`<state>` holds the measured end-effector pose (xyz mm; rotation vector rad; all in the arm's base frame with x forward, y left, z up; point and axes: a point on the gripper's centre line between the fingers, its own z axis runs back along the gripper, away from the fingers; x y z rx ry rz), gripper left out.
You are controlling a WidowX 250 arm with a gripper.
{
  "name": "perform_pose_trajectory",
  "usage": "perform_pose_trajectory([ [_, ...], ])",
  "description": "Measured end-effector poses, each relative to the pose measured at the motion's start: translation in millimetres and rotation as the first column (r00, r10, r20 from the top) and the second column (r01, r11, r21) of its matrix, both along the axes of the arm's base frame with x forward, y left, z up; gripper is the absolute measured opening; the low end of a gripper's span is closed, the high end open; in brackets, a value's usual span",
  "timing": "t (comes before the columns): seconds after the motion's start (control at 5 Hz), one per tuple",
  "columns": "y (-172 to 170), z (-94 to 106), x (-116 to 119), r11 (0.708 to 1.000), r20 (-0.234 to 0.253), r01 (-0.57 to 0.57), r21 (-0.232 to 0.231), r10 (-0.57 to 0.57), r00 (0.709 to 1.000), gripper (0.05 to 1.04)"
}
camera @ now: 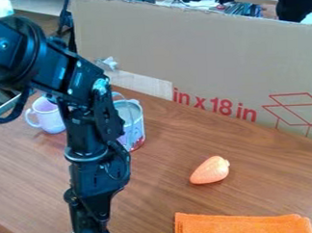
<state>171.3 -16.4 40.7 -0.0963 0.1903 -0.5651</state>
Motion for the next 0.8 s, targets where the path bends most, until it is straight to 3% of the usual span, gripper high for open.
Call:
perform_pose_trajectory([
  [0.2, 5, -2.1, -5, 0.996, -0.038, 0.011, 0.089, -0.008, 0.999, 0.288],
  [0.4, 4, -2.3, -5, 0.989, -0.039, 0.024, 0.144, -0.018, 0.999, 0.575],
  [0.6, 4, -2.2, -5, 0.989, -0.044, 0.021, 0.144, -0.015, 0.999, 0.876],
  [0.8, 5, 9.8, -5, 0.995, -0.021, 0.013, 0.101, -0.011, 1.000, 1.011],
])
